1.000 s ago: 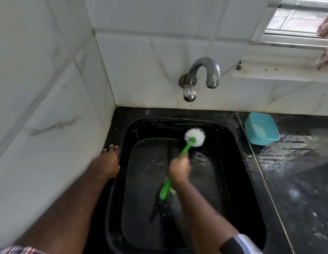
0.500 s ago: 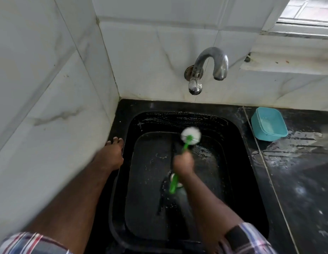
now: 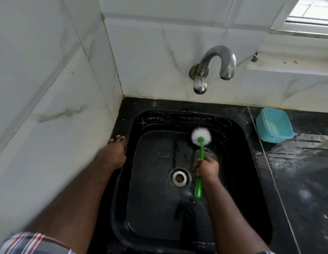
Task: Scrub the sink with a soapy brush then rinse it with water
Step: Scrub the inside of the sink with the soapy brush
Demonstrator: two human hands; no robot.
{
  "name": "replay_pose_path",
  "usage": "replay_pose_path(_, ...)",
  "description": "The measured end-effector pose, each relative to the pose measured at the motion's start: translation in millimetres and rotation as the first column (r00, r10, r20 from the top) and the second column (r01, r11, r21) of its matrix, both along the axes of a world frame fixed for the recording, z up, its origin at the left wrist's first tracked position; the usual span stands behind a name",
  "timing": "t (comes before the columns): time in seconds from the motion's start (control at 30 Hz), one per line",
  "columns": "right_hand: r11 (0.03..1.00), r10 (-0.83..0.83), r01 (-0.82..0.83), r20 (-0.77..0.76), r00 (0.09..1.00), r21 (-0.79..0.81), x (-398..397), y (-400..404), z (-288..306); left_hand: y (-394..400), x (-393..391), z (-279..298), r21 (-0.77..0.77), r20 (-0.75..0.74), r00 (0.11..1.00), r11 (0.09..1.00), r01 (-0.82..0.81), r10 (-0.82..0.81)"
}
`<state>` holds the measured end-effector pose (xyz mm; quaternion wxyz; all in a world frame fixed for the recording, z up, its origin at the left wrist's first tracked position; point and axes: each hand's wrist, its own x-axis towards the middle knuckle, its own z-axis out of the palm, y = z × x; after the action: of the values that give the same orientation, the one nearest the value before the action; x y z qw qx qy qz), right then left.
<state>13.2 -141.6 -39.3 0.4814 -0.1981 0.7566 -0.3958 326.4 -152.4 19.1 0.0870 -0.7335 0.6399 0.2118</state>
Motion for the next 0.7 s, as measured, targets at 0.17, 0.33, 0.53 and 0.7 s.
replay_pose_path(0.17,0.973,-0.205,0.203,-0.011,0.979,-0.109,46.3,-34.4,-16.6,-2.2,0.2,-2.3,-0.013,0.003,1.000,1.000,0.002,-0.002)
replay_pose_path(0.33,0.914,0.350,-0.355,-0.058,0.935,-0.195,141.0,-2.6,-13.5,-1.6,-0.3,2.0,-0.005,0.012,1.000,1.000,0.006,-0.006)
replay_pose_path(0.53,0.552,0.802,-0.833,-0.292,0.522,0.027,96.5,66.5,4.0,-1.5,-1.8,3.1,0.007,0.021,1.000,1.000,0.006,-0.006)
replay_pose_path(0.7,0.729,0.634,-0.678,-0.280,0.721,-0.093,97.6,18.4,22.4,-0.5,-2.7,7.3,0.024,0.018,1.000,1.000,0.001,-0.002)
